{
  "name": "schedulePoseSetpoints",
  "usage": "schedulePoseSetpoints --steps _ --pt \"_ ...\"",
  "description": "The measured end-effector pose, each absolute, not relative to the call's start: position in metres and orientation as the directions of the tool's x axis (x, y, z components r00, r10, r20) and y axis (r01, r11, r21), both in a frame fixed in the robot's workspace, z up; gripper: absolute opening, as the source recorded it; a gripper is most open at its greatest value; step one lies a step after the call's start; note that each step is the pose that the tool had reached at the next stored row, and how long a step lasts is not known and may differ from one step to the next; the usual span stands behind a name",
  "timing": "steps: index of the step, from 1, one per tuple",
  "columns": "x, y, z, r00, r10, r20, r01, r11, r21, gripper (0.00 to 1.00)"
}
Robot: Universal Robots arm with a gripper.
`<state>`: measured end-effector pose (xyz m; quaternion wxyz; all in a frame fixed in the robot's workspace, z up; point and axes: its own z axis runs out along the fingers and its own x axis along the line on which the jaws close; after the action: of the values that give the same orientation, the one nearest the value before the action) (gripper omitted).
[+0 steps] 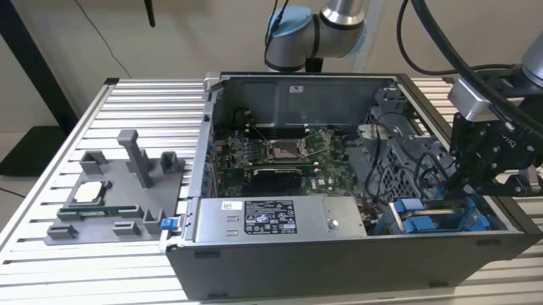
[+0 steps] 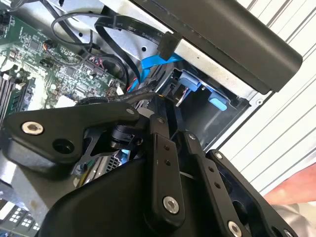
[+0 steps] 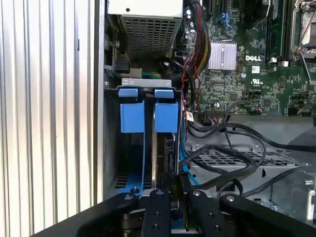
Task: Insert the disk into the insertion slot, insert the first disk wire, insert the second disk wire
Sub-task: 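Insert the first disk wire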
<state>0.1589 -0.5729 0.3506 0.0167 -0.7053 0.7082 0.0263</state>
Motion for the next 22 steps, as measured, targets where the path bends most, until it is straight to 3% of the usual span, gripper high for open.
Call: schedulePoseSetpoints --steps 22 --pt "0.1595 -0.5729 0.3416 -0.005 -0.998 -0.061 -1.000 0.004 0.014 0.00"
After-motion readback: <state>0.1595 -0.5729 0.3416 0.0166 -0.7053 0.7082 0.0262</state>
